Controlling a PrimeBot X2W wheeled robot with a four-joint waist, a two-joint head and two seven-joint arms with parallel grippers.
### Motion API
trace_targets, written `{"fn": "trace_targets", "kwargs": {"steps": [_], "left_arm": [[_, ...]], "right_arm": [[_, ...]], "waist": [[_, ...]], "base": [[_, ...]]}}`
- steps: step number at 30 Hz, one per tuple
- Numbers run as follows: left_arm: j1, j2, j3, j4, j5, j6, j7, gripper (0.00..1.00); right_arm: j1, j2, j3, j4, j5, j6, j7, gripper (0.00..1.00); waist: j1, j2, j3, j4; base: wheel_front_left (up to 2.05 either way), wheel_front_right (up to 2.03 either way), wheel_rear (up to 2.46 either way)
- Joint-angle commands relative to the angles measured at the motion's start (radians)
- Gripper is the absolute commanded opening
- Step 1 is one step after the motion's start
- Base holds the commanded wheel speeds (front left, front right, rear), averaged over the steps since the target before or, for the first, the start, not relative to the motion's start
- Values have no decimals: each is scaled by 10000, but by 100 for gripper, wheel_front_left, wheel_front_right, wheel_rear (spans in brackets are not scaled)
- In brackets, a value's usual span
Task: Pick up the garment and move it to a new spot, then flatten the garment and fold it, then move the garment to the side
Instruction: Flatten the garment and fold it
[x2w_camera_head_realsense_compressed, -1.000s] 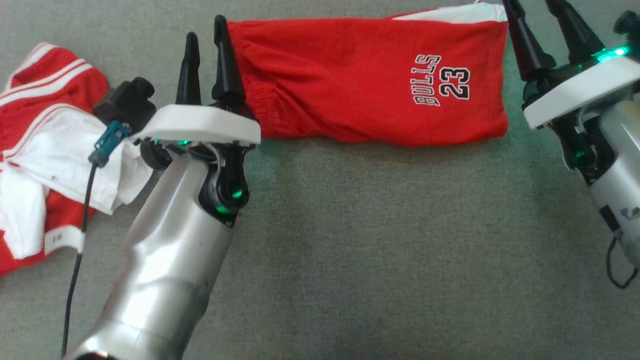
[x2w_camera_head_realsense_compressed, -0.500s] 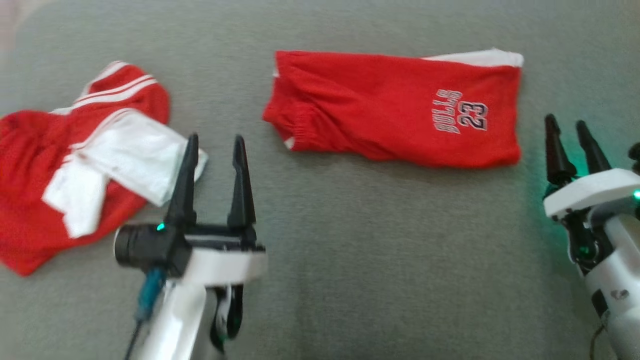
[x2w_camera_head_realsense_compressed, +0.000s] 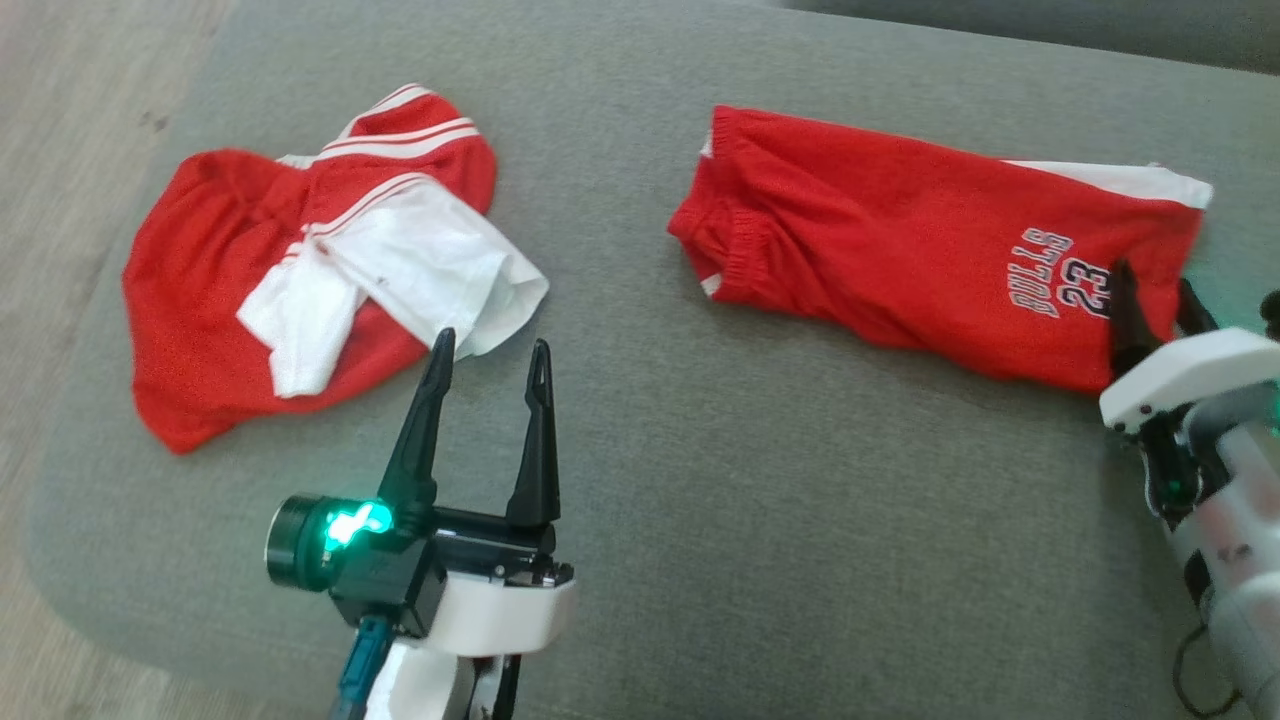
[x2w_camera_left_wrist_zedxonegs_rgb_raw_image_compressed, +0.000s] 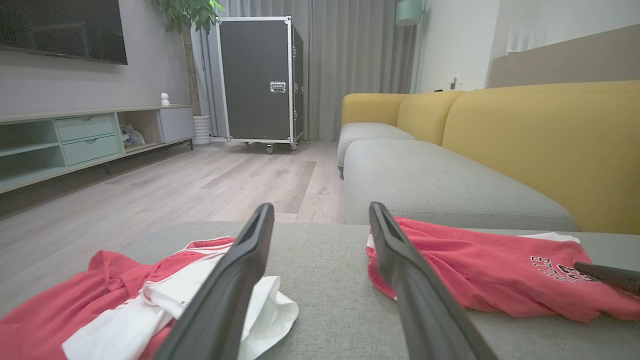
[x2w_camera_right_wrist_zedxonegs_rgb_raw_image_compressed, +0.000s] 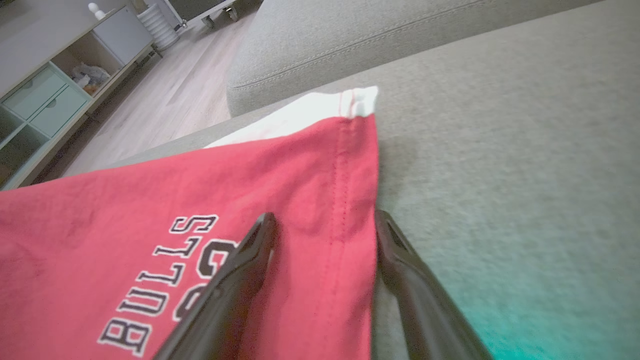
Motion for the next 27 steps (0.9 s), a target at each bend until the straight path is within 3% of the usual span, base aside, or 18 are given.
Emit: {"fn": "trace_targets", "kwargs": {"steps": [1, 3, 9, 14, 18, 24, 27], "left_arm": [[-63, 78, 241, -358, -18, 95, -45, 100], [-66, 78, 233, -348, -17, 137, -45, 100], [0, 78, 469, -241, -19, 255, -45, 100], [145, 78, 683, -204, -8, 263, -45, 100], [283, 78, 812, -167, 36, 207, -45, 100], [380, 78, 889, -74, 70, 55, -45, 100], [369, 78, 882, -36, 66, -6, -45, 100]], "right_arm": [[-75, 222, 302, 26, 48, -7, 149, 50], [-194, 293, 372, 191, 101, -7, 211, 0], [-329, 347, 800, 115, 210, -7, 182, 0], [-212, -25, 1135, -214, 284, -7, 58, 0], [45, -854, 1492, -647, 381, -7, 219, 0], [214, -2657, 1832, -1080, 300, -7, 668, 0], [68, -3192, 1933, -1372, 192, -7, 944, 0]], "waist": [[1, -1, 76, 190], [1, -1, 80, 239], [1, -1, -191, -100], [1, -1, -539, -659], [1, -1, -788, -1218], [1, -1, -912, -1825], [1, -1, -910, -1999]], "base": [[0, 0, 0], [0, 0, 0], [0, 0, 0], [0, 0, 0], [0, 0, 0], [0, 0, 0], [0, 0, 0]]}}
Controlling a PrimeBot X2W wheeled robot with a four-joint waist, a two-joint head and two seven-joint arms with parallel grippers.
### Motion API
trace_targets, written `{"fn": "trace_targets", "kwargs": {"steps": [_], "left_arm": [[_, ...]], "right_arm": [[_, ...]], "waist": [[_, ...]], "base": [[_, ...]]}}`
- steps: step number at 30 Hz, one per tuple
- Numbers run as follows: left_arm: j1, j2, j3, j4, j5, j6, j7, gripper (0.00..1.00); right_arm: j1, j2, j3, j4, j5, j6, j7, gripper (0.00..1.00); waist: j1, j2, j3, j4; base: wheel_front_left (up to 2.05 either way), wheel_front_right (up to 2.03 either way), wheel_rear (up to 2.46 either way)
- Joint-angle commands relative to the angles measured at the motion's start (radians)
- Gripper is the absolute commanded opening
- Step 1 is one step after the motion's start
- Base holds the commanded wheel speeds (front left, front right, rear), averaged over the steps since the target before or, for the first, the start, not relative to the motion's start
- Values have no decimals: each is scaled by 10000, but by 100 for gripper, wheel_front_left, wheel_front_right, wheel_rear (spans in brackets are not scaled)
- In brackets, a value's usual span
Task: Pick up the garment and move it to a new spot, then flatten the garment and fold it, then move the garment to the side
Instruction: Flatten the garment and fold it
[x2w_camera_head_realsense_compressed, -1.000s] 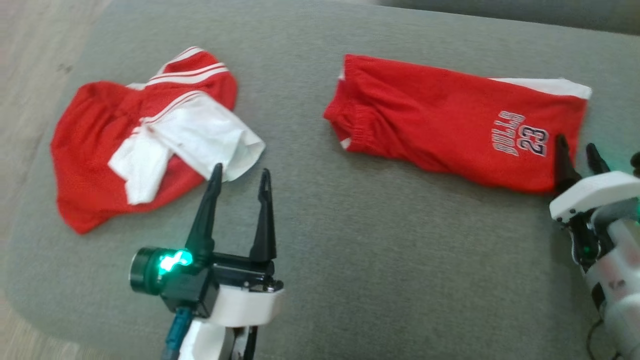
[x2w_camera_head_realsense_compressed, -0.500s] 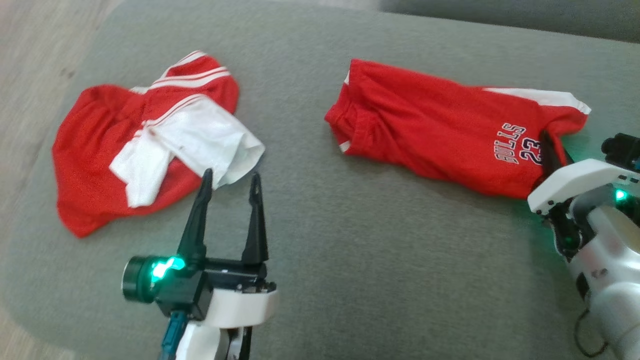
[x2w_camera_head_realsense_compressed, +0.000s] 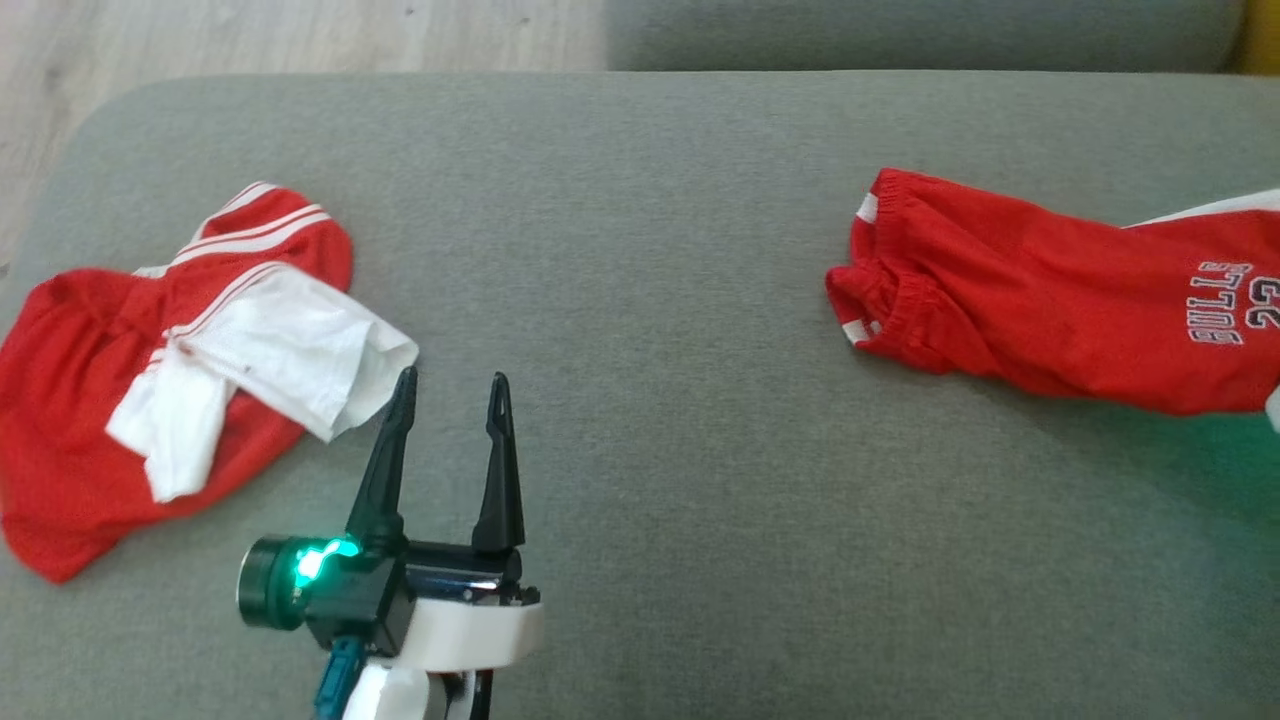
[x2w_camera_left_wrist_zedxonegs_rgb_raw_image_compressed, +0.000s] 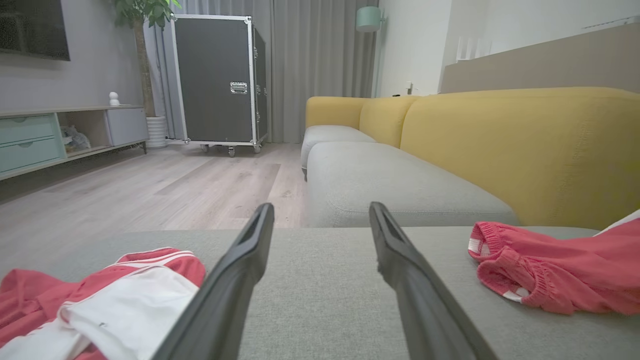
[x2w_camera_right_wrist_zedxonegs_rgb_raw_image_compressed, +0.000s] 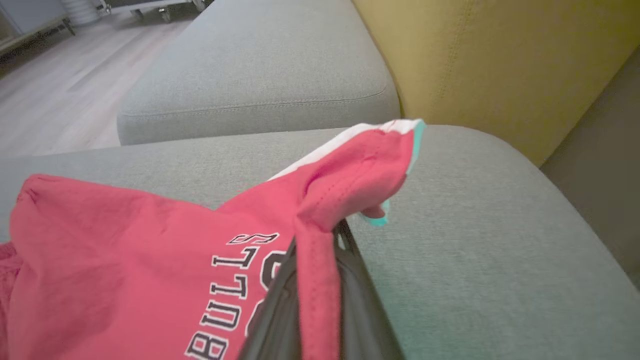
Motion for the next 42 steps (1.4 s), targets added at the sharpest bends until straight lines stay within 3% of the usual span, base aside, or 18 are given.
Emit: {"fn": "trace_targets", "kwargs": {"steps": [1, 4, 7, 20, 21, 22, 26, 30, 37, 42], "left_arm": [[-188, 49, 308, -270, 54, -42, -45, 100], [-210, 49, 296, -187, 38, -112, -45, 100], [-240, 49, 283, -93, 9, -152, -45, 100], [-221, 49, -30, 126, -265, -76, -45, 100], [-221, 49, -56, 122, -285, -68, -45, 100], [-224, 49, -83, 121, -297, -61, -45, 100], [-236, 49, -104, 119, -307, 14, -45, 100], [-163, 49, -39, 134, -287, 34, -45, 100], [434, 49, 254, 125, -263, 110, -45, 100], [978, 49, 561, -45, -250, 157, -45, 100]], "right_arm": [[-183, -388, 230, -398, -210, -7, 114, 0], [-498, -430, 282, -695, -377, -7, 358, 0], [-828, -79, 340, -927, -533, -7, 634, 0], [-1186, 3229, 422, -1503, -296, -7, 1402, 0], [-1139, 3434, 412, -1472, -247, -7, 1360, 41], [-1109, 3613, 417, -1437, -247, -7, 1264, 100], [-988, 4027, 484, -1585, -157, -7, 633, 100], [-782, 3932, 542, -1969, -5, -7, 61, 100], [602, 2660, 726, -2896, -350, -7, -1250, 100], [2215, 2118, -95, -3587, -861, -7, -1557, 100]], "waist": [[0, -1, -16, -147], [0, -1, -22, -243], [0, -1, -70, -296], [0, -1, -556, 214], [0, -1, -554, 273], [0, -1, -553, 330], [0, -1, -553, 471], [0, -1, -675, 467], [0, -1, -1457, 197], [0, -1, -1880, -76]], "base": [[0, 0, 0], [0, 0, 0], [0, 0, 0], [0, 0, 0], [0, 0, 0], [0, 0, 0], [0, 0, 0], [0, 0, 0], [0, 0, 0], [0, 0, 0]]}}
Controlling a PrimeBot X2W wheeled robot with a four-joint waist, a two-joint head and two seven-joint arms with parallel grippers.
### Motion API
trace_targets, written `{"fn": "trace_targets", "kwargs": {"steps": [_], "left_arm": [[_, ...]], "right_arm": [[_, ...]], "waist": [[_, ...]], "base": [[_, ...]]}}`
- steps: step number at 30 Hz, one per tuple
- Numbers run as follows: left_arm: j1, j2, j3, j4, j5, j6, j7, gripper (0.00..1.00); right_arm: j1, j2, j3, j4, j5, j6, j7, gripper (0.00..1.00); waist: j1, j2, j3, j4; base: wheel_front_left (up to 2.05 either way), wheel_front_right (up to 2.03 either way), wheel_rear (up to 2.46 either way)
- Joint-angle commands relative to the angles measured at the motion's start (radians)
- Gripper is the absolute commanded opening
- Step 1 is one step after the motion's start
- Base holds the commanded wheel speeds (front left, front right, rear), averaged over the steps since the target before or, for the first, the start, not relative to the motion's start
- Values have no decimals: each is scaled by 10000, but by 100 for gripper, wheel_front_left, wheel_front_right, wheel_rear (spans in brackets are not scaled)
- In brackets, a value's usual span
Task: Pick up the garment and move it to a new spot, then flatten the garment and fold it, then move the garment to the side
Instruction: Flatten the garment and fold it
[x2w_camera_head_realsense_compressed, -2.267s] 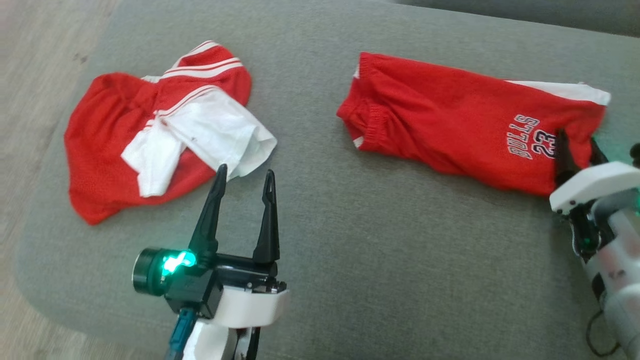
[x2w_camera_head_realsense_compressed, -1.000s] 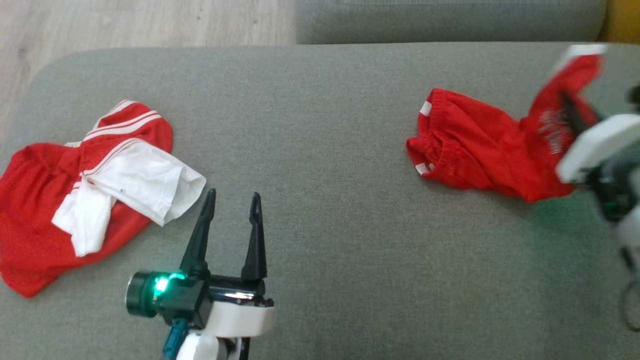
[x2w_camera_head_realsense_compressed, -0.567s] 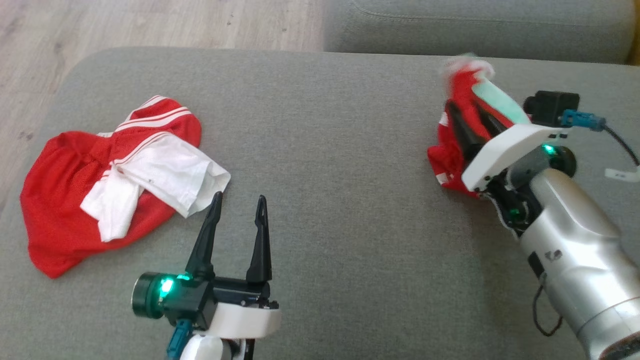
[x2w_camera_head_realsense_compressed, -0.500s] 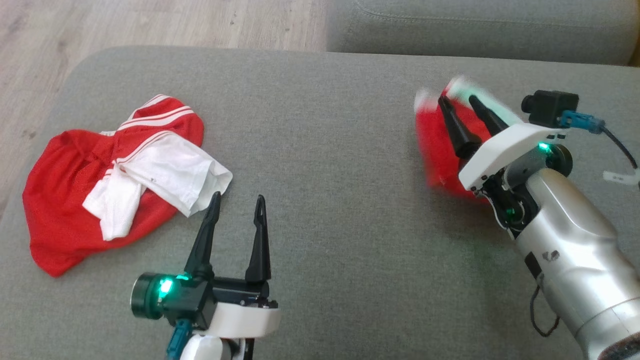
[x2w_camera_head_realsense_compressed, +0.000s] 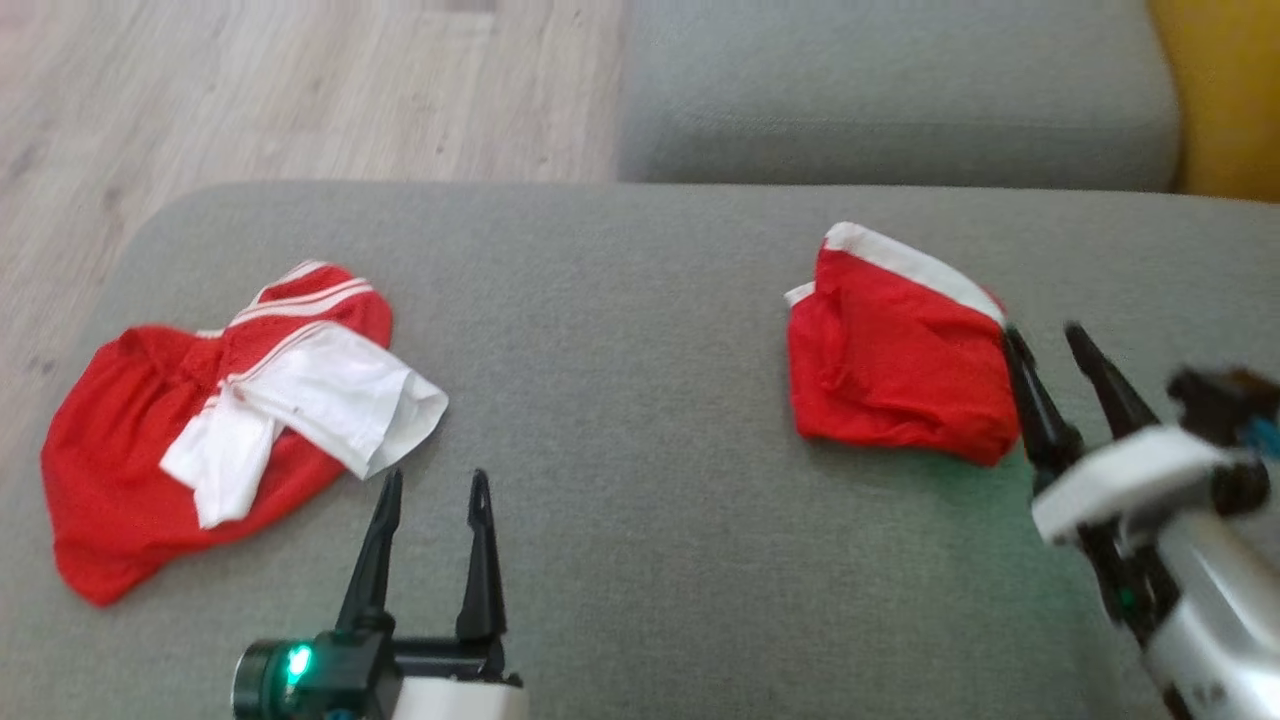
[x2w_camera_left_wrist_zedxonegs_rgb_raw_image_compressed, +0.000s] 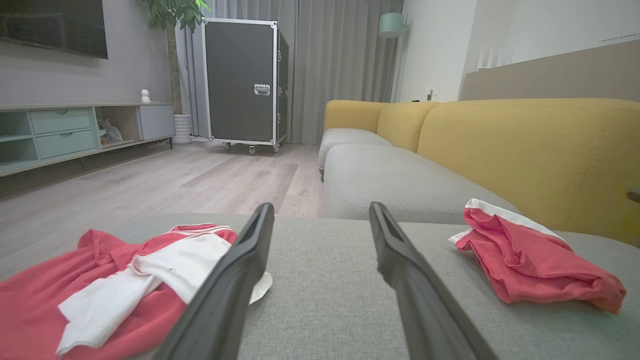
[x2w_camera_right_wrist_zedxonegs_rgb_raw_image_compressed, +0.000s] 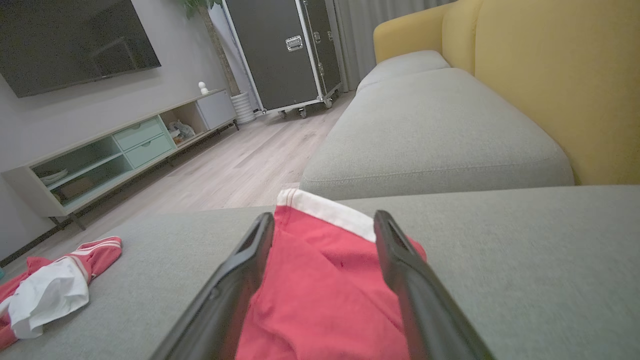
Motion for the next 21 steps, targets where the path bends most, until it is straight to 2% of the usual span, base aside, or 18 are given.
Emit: {"fn": "trace_targets", "kwargs": {"steps": [1, 5, 9, 10, 11, 15, 21], "left_arm": [[-302, -1, 414, -415, 55, 36, -47, 100], [-13, -1, 598, -506, 135, -7, -47, 100], [144, -1, 599, -540, 201, -76, -47, 100], [160, -1, 576, -546, 213, -95, -47, 100], [164, -1, 545, -551, 225, -119, -47, 100], [50, -1, 371, -575, 259, -227, -47, 100], [-273, -1, 38, -552, 218, -390, -47, 100]], "right_arm": [[77, -178, -169, -470, -204, -7, -127, 100], [1556, -43, -1509, -1440, -1130, -7, -133, 100], [2619, 275, -2078, -2056, -1963, -7, -135, 100], [2755, 341, -2101, -2141, -2051, -7, -135, 42], [2832, 382, -2085, -2179, -2066, -7, -135, 0], [2442, 213, -1586, -1944, -1579, -7, 117, 0], [676, -627, -761, -1258, -21, -7, 2001, 0]], "waist": [[2, -1, -163, -169], [2, -1, -312, -304], [2, -1, -376, -321], [2, -1, -375, -300], [2, -1, -365, -261], [2, -1, -155, 28], [2, -1, 541, 632]], "base": [[0, 0, 0], [0, 0, 0], [0, 0, 0], [0, 0, 0], [0, 0, 0], [0, 0, 0], [0, 0, 0]]}}
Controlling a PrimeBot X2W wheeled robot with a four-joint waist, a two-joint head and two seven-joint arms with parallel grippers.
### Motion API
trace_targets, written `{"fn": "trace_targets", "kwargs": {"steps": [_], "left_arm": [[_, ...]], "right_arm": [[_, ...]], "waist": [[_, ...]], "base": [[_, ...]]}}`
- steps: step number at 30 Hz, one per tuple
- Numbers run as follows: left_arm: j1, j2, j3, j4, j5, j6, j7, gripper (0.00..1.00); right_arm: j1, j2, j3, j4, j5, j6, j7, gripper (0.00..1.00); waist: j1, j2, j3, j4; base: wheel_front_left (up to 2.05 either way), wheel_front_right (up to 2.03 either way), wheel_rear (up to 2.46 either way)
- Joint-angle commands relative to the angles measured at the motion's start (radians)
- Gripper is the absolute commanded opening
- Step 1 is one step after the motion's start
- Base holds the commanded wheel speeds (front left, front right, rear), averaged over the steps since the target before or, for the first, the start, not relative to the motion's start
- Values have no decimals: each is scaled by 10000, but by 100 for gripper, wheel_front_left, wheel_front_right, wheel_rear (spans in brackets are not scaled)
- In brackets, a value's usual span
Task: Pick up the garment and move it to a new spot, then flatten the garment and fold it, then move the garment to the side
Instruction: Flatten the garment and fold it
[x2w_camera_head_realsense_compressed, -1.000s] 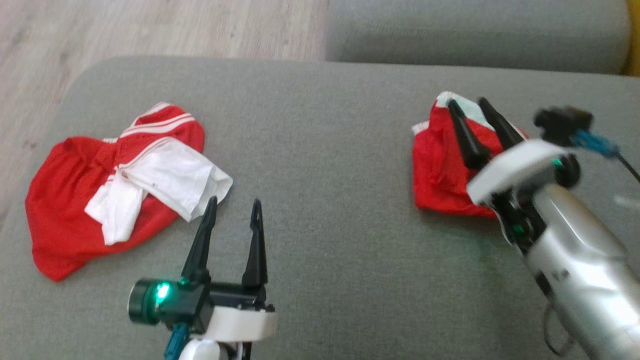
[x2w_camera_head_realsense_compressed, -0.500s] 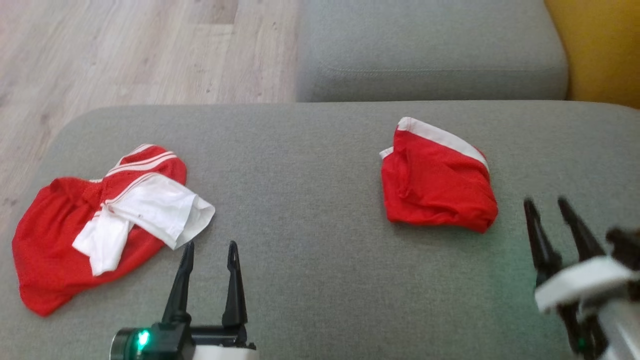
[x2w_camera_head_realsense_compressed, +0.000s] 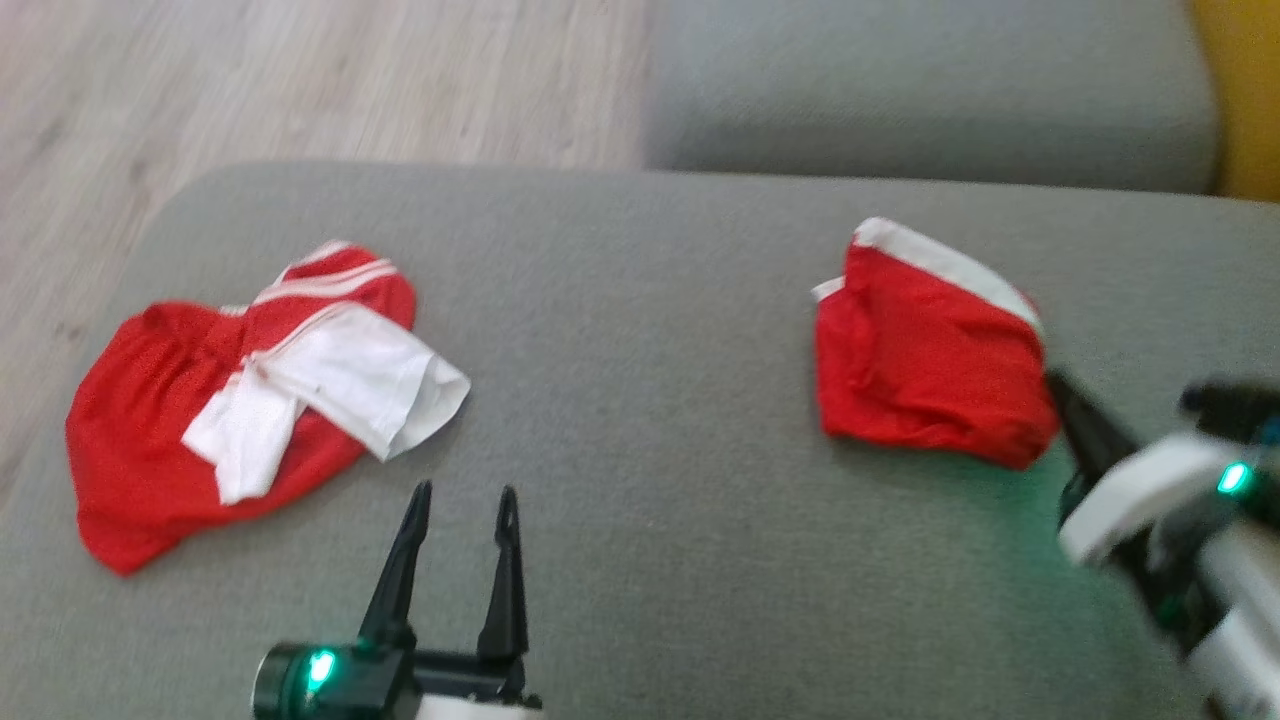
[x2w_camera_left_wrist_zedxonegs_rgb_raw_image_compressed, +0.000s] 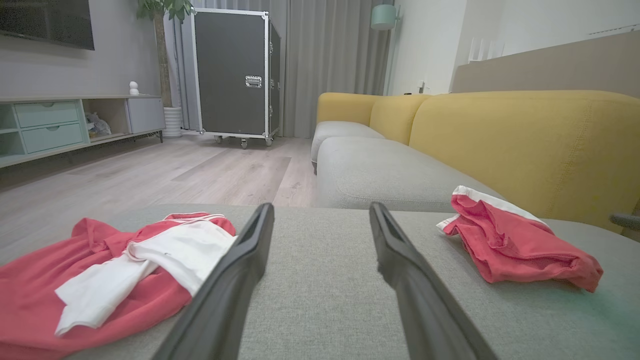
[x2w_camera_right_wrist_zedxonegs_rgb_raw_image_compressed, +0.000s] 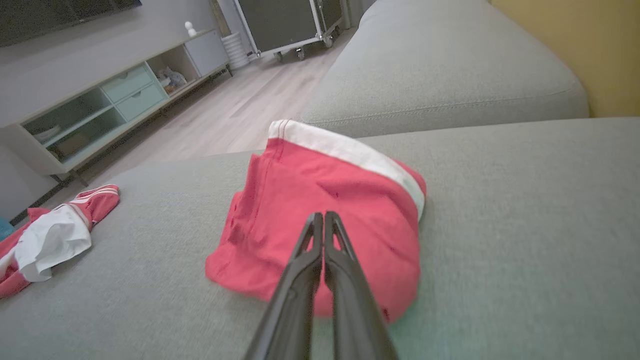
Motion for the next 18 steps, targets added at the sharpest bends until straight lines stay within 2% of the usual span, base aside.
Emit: {"fn": "trace_targets", "kwargs": {"steps": [1, 7, 14, 18], "left_arm": [[-764, -16, 126, -326, 1, -68, -47, 100], [-1336, -17, -195, -317, -333, -24, -47, 100], [-1788, -17, -379, -277, -515, 5, -47, 100], [-2007, -17, -426, -223, -539, 0, -47, 100]], "right_arm": [[-971, -614, 264, -49, 486, -7, 573, 0], [-2409, -1565, 894, 634, 1083, -7, 1530, 0], [-3205, -1901, 1413, 1333, 1494, -7, 1734, 0], [-3353, -1947, 1888, 1414, 2154, -7, 2017, 0]], "waist": [[0, -1, 579, 425], [0, -1, 1469, 948], [0, -1, 2067, 1225], [0, -1, 2200, 1306]], "base": [[0, 0, 0], [0, 0, 0], [0, 0, 0], [0, 0, 0]]}}
